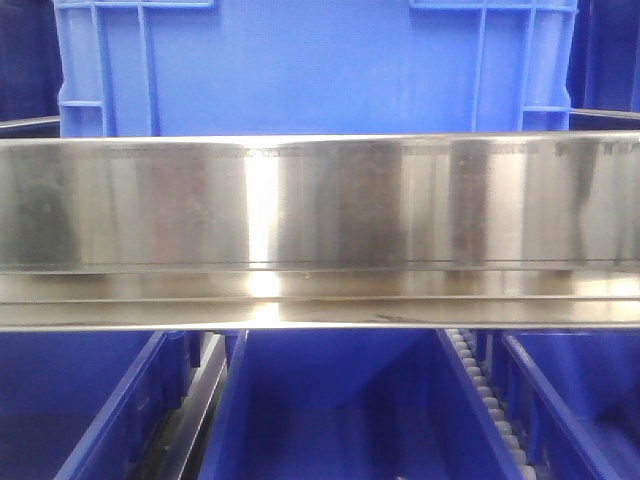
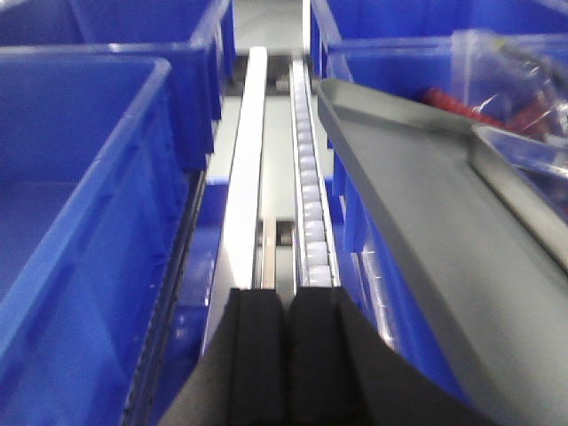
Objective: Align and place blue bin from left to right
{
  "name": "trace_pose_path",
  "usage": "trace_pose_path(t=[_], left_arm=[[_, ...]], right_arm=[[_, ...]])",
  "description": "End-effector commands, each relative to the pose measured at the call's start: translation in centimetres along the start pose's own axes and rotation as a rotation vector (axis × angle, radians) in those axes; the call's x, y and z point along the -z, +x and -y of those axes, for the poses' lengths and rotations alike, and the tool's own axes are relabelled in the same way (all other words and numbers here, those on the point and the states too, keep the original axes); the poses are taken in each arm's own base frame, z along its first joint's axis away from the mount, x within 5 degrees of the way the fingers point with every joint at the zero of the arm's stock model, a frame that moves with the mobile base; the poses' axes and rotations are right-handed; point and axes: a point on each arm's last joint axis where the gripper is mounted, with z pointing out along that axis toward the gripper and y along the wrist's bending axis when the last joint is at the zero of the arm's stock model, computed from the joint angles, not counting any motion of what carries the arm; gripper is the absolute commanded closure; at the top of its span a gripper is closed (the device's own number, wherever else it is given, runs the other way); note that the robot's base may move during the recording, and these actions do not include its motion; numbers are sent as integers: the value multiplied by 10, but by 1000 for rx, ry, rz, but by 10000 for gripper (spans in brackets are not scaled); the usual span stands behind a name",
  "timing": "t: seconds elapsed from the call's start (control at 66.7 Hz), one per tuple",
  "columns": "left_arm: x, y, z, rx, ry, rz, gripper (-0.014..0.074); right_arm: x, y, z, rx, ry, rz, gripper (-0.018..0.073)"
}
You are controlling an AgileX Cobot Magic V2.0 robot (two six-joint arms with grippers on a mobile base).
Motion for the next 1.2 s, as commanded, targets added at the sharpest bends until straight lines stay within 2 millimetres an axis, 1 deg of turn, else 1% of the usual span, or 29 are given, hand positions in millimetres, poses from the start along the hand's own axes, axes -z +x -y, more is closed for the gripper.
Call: trace_pose_path(t=[0.0, 0.015, 0.045, 0.075, 0.135, 0.15, 0.165, 0.21, 0.225, 0.285, 0.36, 0.375, 0.42, 0.509, 0.539, 0.584, 0.689, 0.824, 0.944, 1.184], left_arm=[[-12, -15, 8, -13, 17, -22, 707], [-18, -15, 10, -16, 23, -38, 707], [-24, -18, 13, -21, 30, -50, 707], [-29, -24, 18, -26, 41, -52, 707], [-44, -28, 27, -43, 57, -75, 707], [-47, -30, 29, -43, 58, -76, 707], [-49, -34, 31, -43, 61, -68, 707], [-60, -38, 37, -31, 60, -75, 707], [-66, -38, 40, -29, 60, -89, 707], [-77, -45, 47, -30, 52, -94, 707], [-94, -47, 58, -41, 47, -131, 707], [-96, -50, 61, -43, 49, -132, 707], [-107, -49, 68, -53, 51, -162, 707], [-118, -51, 76, -40, 54, -185, 707], [-124, -50, 80, -33, 57, -195, 707], [-130, -49, 83, -36, 58, -207, 707], [-139, -48, 87, -35, 61, -220, 707], [-140, -46, 87, -36, 57, -234, 707], [-140, -45, 86, -38, 51, -250, 707], [-139, -44, 86, -38, 50, -256, 707]], right_arm=[[-22, -14, -3, -8, -8, -46, 636], [-24, -18, -4, -11, -11, -48, 636], [-32, -21, -6, -14, -19, -67, 636], [-44, -24, -10, -12, -29, -95, 630], [-60, -29, -17, -11, -48, -113, 616], [-61, -32, -19, -12, -53, -107, 616], [-66, -34, -21, -15, -58, -110, 616], [-80, -36, -28, -24, -71, -128, 616], [-84, -37, -30, -28, -75, -131, 616], [-97, -41, -37, -40, -86, -156, 616], [-110, -47, -48, -38, -93, -190, 616], [-117, -47, -52, -32, -91, -207, 616], [-123, -51, -58, -28, -90, -216, 616], [-137, -56, -69, -30, -91, -233, 616], [-142, -61, -74, -26, -97, -230, 616], [-148, -62, -80, -16, -95, -248, 616], [-161, -63, -93, 28, -44, -285, 616], [-170, -63, -104, 54, -34, -306, 616], [-176, -61, -106, 54, -26, -337, 616], [-176, -61, -106, 39, -22, -340, 616]])
